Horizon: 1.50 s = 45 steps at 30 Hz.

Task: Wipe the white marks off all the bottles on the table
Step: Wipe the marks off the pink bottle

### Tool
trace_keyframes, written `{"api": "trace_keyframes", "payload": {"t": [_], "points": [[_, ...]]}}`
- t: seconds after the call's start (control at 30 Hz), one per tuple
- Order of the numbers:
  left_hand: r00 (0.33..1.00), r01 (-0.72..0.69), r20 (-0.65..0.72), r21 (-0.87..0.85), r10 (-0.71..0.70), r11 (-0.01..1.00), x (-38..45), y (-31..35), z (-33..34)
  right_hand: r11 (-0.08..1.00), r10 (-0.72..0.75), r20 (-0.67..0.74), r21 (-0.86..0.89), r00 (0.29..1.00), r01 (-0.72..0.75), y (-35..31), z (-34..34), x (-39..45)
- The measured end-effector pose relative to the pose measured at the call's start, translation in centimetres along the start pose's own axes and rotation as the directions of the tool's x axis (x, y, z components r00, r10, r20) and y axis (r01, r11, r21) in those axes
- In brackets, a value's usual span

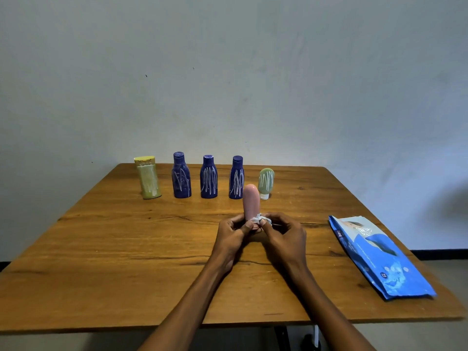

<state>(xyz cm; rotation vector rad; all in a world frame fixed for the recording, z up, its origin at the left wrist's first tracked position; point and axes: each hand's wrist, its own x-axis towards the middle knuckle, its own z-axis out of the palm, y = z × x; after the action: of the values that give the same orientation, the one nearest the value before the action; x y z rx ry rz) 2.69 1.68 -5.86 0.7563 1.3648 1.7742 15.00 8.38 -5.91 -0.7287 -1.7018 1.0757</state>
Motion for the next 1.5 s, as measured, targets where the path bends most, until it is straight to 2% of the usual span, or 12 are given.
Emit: {"api": "trace_keyframes", "payload": {"t": [0.2, 0.33, 0.47, 0.57, 0.63, 0.73, 0.83, 1.03, 1.23, 1.5], "points": [[1.0, 0.022, 0.017, 0.023, -0.023, 0.999, 0.2, -0.2, -0.2, 0.999, -0.043, 0.053, 0.025, 0.998, 0.042, -0.2, -0.1, -0.2], [0.999, 0.025, -0.036, -0.001, -0.025, 1.0, 0.3, -0.1, -0.2, 0.993, -0.076, 0.078, 0.098, 0.994, 0.069, -0.4, -0.4, -0.3], [0.999, 0.019, -0.033, 0.02, -0.019, 1.0, 0.3, -0.2, -0.3, 0.994, -0.007, 0.02, 0.113, 1.0, 0.004, 0.3, -0.4, 0.2], [0.998, 0.065, 0.021, -0.03, -0.064, 0.997, 0.3, -0.1, -0.4, 0.99, 0.065, -0.018, 0.129, 0.998, -0.062, 0.8, -0.4, 0.4], [0.995, 0.093, 0.039, -0.061, -0.09, 0.994, 0.3, 0.0, -0.3, 0.99, 0.056, 0.0, 0.127, 0.998, -0.056, 0.7, -0.5, 0.2], [0.996, 0.071, 0.054, -0.048, -0.069, 0.996, 0.3, -0.2, -0.4, 0.995, -0.023, 0.058, 0.094, 0.998, 0.017, 0.2, -0.4, -0.2], [0.997, 0.066, 0.054, -0.056, -0.063, 0.996, 0.2, 0.0, -0.4, 0.997, -0.081, 0.059, 0.019, 0.995, 0.08, 0.3, -0.4, -0.2], [0.996, 0.064, 0.059, 0.004, -0.065, 0.998, 0.1, 0.0, -0.2, 0.998, -0.056, -0.006, -0.008, 0.998, 0.056, 0.9, -0.2, 0.2], [1.0, 0.006, -0.009, -0.004, -0.006, 1.0, -0.2, 0.1, 0.1, 0.994, -0.073, -0.049, -0.085, 0.996, 0.068, 1.1, -0.2, 0.2], [0.999, -0.049, -0.016, 0.085, 0.05, 0.995, -0.4, 0.1, 0.1, 0.989, -0.113, -0.046, -0.099, 0.993, 0.108, 0.9, -0.4, -0.1]]}}
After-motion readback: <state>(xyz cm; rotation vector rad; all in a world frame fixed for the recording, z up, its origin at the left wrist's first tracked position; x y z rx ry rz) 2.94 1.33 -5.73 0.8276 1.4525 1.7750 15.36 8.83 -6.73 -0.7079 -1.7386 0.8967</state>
